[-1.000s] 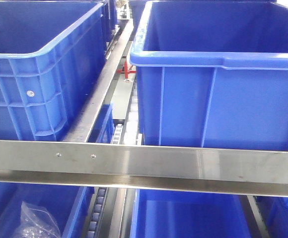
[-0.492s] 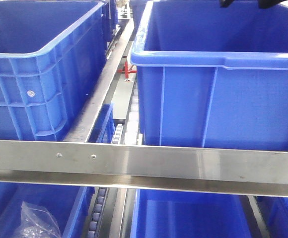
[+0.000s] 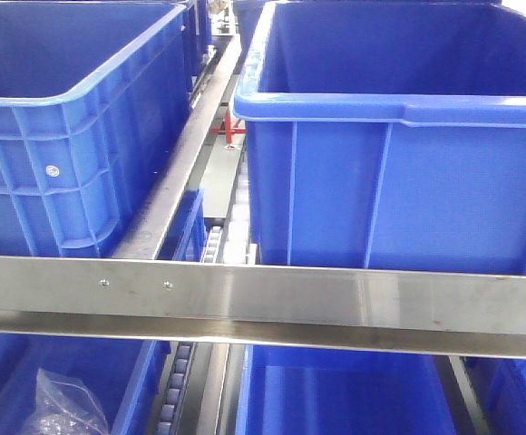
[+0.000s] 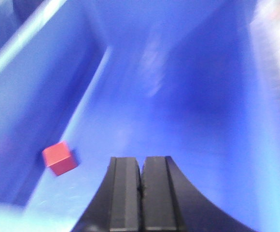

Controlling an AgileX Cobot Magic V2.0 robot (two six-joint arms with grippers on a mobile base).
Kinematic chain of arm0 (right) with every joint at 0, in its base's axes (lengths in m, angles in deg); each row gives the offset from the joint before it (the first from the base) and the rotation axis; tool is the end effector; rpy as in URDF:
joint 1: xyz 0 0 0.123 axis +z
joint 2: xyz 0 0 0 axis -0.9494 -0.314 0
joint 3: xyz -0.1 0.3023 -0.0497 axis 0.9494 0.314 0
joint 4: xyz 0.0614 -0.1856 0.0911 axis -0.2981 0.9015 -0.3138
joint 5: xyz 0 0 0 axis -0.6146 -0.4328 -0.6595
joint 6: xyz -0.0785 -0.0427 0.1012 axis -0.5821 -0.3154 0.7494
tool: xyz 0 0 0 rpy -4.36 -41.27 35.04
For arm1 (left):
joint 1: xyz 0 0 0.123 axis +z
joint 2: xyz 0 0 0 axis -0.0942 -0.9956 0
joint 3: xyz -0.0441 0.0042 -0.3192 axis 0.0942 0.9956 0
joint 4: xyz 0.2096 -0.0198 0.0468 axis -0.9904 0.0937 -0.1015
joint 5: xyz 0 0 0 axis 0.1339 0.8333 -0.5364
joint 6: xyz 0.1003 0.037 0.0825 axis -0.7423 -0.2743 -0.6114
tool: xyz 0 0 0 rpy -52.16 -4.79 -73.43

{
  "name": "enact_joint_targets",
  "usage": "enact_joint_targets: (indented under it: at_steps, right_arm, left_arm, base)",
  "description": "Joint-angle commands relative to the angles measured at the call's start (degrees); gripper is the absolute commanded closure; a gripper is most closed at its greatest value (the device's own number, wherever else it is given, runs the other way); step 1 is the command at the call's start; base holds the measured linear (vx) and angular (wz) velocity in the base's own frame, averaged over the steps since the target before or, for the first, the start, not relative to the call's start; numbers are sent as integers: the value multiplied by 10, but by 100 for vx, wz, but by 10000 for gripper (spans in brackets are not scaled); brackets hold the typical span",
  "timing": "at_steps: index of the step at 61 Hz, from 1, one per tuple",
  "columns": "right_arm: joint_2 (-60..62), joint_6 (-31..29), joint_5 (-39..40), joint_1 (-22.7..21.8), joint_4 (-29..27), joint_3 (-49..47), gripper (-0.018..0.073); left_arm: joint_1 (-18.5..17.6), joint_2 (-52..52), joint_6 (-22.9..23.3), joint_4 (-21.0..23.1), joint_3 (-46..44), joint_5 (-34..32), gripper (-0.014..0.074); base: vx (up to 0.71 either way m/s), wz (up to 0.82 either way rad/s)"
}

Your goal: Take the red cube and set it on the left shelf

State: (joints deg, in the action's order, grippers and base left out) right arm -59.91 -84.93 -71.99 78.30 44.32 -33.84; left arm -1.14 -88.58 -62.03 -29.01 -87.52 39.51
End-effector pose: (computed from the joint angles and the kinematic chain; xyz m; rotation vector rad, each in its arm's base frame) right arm 0.1450 0.0167 0.3459 -0.0294 1.7475 0.1436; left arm 0.0256 -0.0029 0.2134 0.1500 1.4800 -0.0214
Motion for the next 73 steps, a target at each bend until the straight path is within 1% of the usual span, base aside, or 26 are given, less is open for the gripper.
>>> enact_joint_targets:
  at_steps: [1, 9, 15, 19, 61, 67, 73]
  right_arm:
    - [87, -2, 63, -23, 4, 43, 501]
    - [205, -2, 49, -66, 4, 103, 501]
    - [247, -2, 36, -95, 4, 121, 501]
    - [254, -2, 26, -105, 4, 121, 501]
    - [254, -2, 22, -106, 5, 121, 501]
    - [289, -2, 22, -106, 6, 139, 501]
    - [330, -2, 31, -106, 6, 188, 501]
  left_arm:
    - [-3, -5, -1, 2, 13, -48, 491]
    - [-3, -5, -1, 2, 13, -48, 491]
    - [-3, -5, -1, 2, 13, -48, 491]
    - [-3, -5, -1, 2, 13, -48, 491]
    - [-3, -5, -1, 2, 13, -48, 491]
    - [-3, -5, -1, 2, 13, -48, 491]
    - [-3, -5, -1, 2, 13, -48, 491]
  base:
    - [0, 0]
    - [0, 0]
    - [0, 0]
    - [-4, -22]
    - [0, 2]
    - [0, 0]
    - [0, 0]
